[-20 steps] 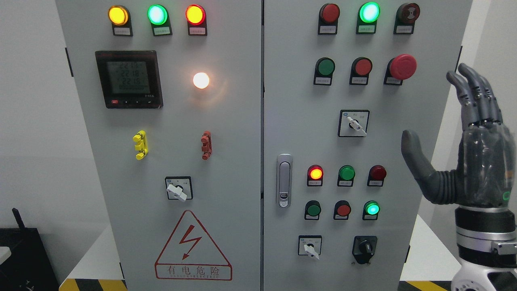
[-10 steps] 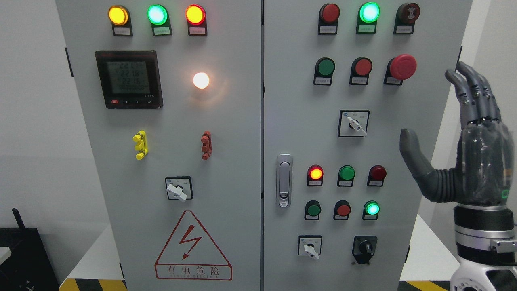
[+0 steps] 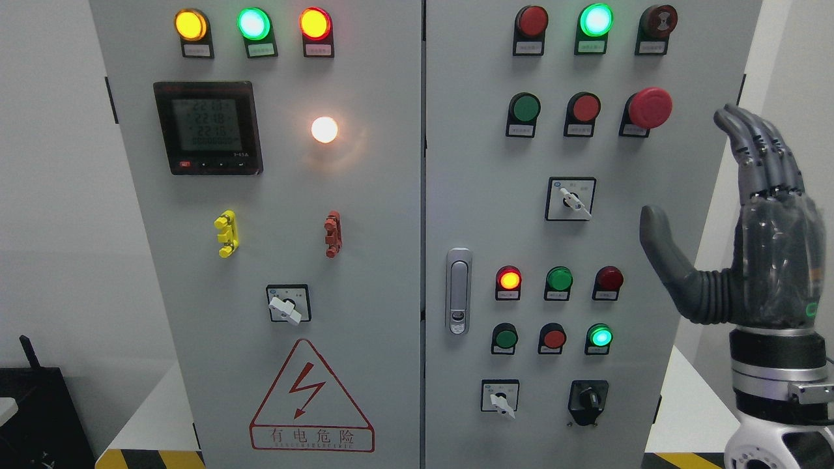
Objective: Rotate and turn off gray switch
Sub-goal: 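Raise the right hand and curl its fingers toward the cabinet, then move the right hand toward the upper black-and-white rotary switch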
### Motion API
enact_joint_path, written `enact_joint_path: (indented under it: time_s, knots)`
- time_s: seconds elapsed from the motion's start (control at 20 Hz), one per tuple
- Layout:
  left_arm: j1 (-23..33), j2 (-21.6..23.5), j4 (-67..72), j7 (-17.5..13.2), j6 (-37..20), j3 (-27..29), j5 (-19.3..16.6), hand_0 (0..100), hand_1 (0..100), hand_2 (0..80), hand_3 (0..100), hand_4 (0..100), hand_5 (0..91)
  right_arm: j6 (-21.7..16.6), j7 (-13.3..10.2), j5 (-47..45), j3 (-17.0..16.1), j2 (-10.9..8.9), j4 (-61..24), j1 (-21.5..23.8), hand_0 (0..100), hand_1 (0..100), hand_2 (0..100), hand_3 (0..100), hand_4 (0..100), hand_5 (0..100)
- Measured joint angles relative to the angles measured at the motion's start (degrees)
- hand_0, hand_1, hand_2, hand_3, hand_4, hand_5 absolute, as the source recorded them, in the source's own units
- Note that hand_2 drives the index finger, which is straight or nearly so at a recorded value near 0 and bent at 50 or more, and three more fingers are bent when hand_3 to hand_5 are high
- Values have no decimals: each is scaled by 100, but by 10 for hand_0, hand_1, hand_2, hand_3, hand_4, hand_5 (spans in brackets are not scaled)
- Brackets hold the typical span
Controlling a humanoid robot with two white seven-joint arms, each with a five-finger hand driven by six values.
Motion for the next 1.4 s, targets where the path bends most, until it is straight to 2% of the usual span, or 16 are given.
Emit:
enact_joint_path:
  time_s: [0.05, 0.1, 0.2, 0.25, 0.45, 0.65, 0.95, 1.2, 1.4]
  knots:
    - [0, 0, 0, 0, 0, 0, 0, 120, 389, 0, 0, 0, 0, 1, 3, -1, 1, 12, 1, -1, 347, 420, 246, 624, 687, 831]
    - [0, 0, 0, 0, 0, 0, 0, 120, 389, 0, 0, 0, 0, 6, 4, -1, 2, 24, 2, -1, 344, 425, 255, 638, 707, 862]
    - [0, 0, 0, 0, 1, 0, 0, 120, 389, 0, 0, 0, 0, 97, 5, -2, 5, 47, 2, 0, 338, 432, 291, 717, 782, 987]
    - [0, 0, 0, 0, 1, 0, 0, 120, 389, 0, 0, 0, 0, 184, 4, -2, 9, 59, 2, 2, 325, 439, 304, 745, 799, 1000]
    - [0, 0, 0, 0, 1, 0, 0, 120, 389, 0, 0, 0, 0, 453, 33, -3, 47, 108, -2, 8, 228, 454, 384, 860, 884, 1000]
    - [0, 0, 0, 0, 1, 0, 0, 120, 389, 0, 0, 0, 0, 735, 52, -3, 113, 152, -6, 14, 193, 467, 425, 896, 918, 1000]
    - [0, 0, 0, 0, 1, 0, 0, 120, 389, 0, 0, 0, 0, 1001, 67, -4, 297, 241, -3, 41, 174, 485, 448, 931, 948, 1000]
    - [0, 0, 0, 0, 1, 0, 0, 120, 389, 0, 0, 0, 0, 1484, 77, -4, 481, 300, 1, 86, 136, 483, 471, 937, 956, 1000]
    - [0, 0, 0, 0, 1, 0, 0, 120, 389, 0, 0, 0, 0, 1645, 84, -4, 612, 328, 14, 135, 120, 481, 482, 937, 957, 1000]
